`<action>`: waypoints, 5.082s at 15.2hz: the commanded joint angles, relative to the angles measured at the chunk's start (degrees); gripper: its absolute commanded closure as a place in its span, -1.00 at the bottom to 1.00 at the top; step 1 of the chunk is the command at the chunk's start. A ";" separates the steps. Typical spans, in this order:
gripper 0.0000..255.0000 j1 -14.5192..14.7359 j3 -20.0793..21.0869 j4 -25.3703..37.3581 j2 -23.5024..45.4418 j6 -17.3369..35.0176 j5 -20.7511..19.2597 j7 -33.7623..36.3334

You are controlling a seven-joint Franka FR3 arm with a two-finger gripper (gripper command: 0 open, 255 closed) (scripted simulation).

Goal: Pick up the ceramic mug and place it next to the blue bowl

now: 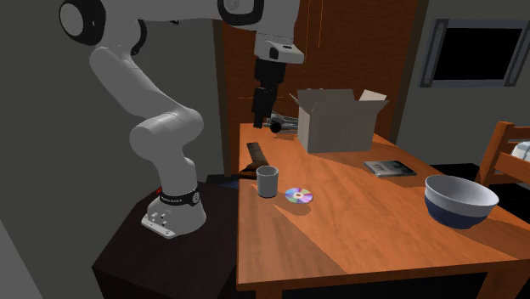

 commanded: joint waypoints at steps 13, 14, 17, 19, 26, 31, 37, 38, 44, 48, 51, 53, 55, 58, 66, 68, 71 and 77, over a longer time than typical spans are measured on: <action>-1.00 5.68 11.46 -22.38 -5.11 22.99 11.69 2.76; -1.00 6.09 13.02 -23.78 -4.80 25.21 13.24 2.80; -1.00 6.99 18.66 -27.39 -2.90 32.23 18.81 2.48; -1.00 7.32 23.15 -29.19 -0.68 37.30 23.21 1.99; -1.00 2.74 39.08 -31.10 7.62 49.74 37.63 -2.78; -1.00 -3.83 48.67 -30.84 11.24 53.71 45.23 -7.40; -1.00 -5.46 50.63 -30.62 10.21 52.66 46.89 -8.51; -1.00 -5.45 50.63 -30.62 10.21 52.66 46.89 -8.51; 1.00 -5.41 50.64 -30.61 10.16 52.61 46.89 -8.45; 1.00 -5.46 50.63 -30.62 10.21 52.66 46.89 -8.51; 1.00 -4.33 48.30 -30.34 5.93 48.04 45.32 -7.65; 1.00 -3.78 46.82 -30.05 3.36 45.16 44.18 -7.10; 1.00 -3.35 45.38 -29.66 1.02 42.43 42.99 -6.58; 1.00 -2.94 43.32 -28.93 -2.13 38.57 41.18 -5.86; 1.00 -2.09 37.66 -26.18 -8.06 29.95 35.86 -3.86; 1.00 -1.62 36.00 -25.36 -8.91 28.27 34.26 -3.14; 1.00 -0.88 33.55 -24.01 -9.89 25.90 31.89 -2.04; 1.00 0.38 29.20 -20.91 -11.19 21.44 27.65 -0.03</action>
